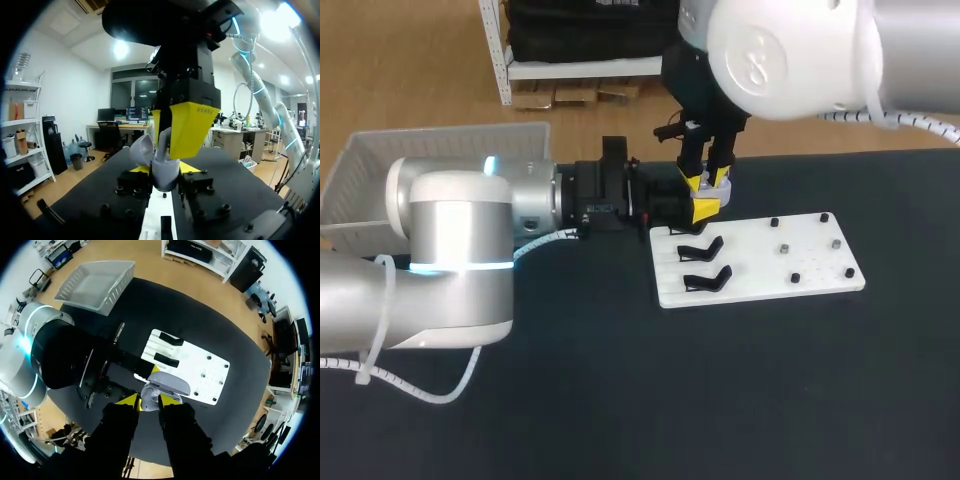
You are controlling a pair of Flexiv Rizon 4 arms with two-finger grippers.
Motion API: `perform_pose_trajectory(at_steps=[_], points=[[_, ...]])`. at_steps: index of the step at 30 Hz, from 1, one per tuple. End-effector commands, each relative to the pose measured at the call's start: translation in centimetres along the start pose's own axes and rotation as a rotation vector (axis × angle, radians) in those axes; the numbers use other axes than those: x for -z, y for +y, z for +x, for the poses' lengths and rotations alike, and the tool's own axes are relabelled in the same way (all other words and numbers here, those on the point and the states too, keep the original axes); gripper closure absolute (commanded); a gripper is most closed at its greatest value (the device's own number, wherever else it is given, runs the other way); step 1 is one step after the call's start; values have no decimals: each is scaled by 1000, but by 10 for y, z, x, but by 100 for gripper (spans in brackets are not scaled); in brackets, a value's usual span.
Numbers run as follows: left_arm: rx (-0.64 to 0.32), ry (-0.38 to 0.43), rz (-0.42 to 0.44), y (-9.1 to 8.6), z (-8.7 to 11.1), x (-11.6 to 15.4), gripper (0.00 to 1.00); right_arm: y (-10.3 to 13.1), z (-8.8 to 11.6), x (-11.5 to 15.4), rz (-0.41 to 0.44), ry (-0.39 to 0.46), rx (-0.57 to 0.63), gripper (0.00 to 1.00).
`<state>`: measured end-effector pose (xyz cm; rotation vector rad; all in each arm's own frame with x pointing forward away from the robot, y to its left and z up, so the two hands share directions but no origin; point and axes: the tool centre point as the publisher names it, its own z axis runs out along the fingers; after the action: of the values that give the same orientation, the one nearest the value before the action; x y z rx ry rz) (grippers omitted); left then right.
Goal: Pick up each earbud case from the left stands, insert the matching earbuds, close the lid, and place the case in the box.
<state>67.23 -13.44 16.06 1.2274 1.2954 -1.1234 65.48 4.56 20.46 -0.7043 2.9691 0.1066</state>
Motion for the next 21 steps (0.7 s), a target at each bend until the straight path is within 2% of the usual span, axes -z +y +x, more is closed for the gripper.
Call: perform_pose_trajectory(at_steps=[1, 21], points=[[-6, -9, -9, -2, 2, -1, 100, 1, -2, 0, 4, 4, 3, 75], [-6, -9, -9, -2, 2, -1, 100, 2, -3, 5, 31, 4, 14, 70]])
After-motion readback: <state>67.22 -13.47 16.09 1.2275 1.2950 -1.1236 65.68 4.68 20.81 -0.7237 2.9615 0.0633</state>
